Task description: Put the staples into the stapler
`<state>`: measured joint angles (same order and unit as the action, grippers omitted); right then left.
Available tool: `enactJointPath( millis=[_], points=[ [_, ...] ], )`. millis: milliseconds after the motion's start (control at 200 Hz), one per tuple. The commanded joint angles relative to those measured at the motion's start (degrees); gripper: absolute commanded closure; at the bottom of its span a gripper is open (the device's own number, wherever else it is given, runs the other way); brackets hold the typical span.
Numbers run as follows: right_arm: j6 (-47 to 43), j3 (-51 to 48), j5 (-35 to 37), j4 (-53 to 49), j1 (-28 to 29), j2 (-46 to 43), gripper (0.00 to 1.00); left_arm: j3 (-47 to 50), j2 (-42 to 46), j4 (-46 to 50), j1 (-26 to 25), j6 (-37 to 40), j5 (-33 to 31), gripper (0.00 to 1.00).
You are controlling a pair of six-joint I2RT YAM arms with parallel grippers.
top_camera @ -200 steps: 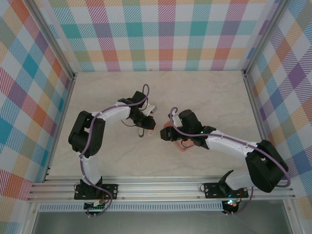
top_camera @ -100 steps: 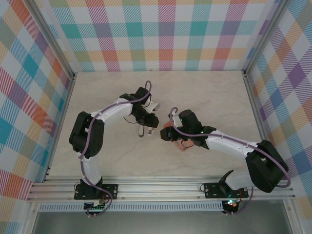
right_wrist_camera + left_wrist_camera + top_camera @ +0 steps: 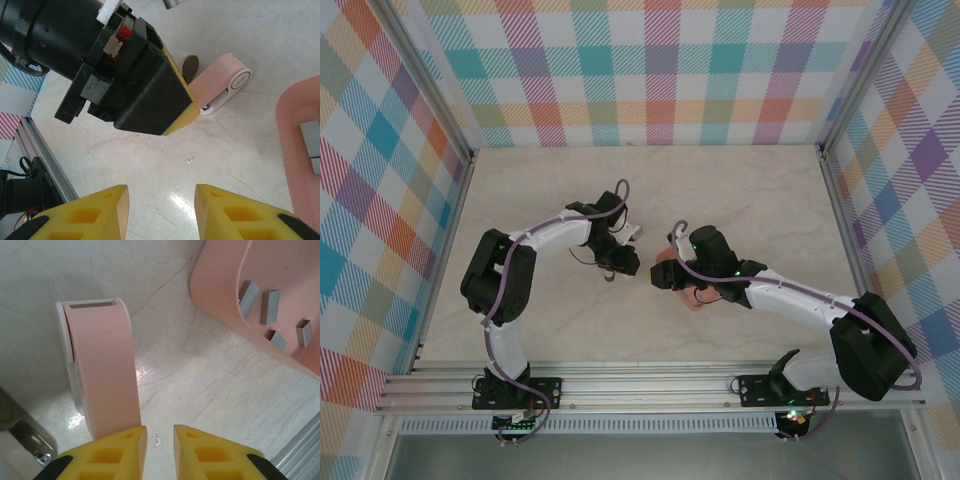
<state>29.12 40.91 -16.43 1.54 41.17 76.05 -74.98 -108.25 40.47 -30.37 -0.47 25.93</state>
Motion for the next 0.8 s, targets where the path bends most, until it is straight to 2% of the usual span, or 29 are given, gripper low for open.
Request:
enactJointPath(
  millis=[0,140,290,465,650,795],
  points=[
    [-1.2,-0.7,0.7,-0.7,-0.4,-1.3,0.61,3.3,-2.6,-2.2,-0.4,-0.9,-2.7,0.78],
    [-1.3,-1.0,1.2,-1.2,-0.4,-2.1,0.61,4.4,-5.8,-3.1,-0.4,-1.4,-3.1,0.78],
    [-1.6,-1.1,2.0,-1.5,-0.4,-3.1,0.61,3.3,-2.7,-2.7,-0.4,-1.3,-2.8,0.78],
    [-2.0,-0.5,2.4,-1.5,-1.0,-3.6,0.58,-1.1,3.0,-0.6,-0.4,-1.6,-2.9,0.65],
    [-4.7,0.7,3.1,-3.2,-3.7,-5.2,0.54,-4.5,9.2,-1.1,-0.1,-2.1,-7.2,0.52],
    [-10.4,2.2,9.7,-8.5,-7.1,-8.7,0.47,-3.0,14.9,-5.4,1.7,-3.7,-13.4,0.43]
  ],
)
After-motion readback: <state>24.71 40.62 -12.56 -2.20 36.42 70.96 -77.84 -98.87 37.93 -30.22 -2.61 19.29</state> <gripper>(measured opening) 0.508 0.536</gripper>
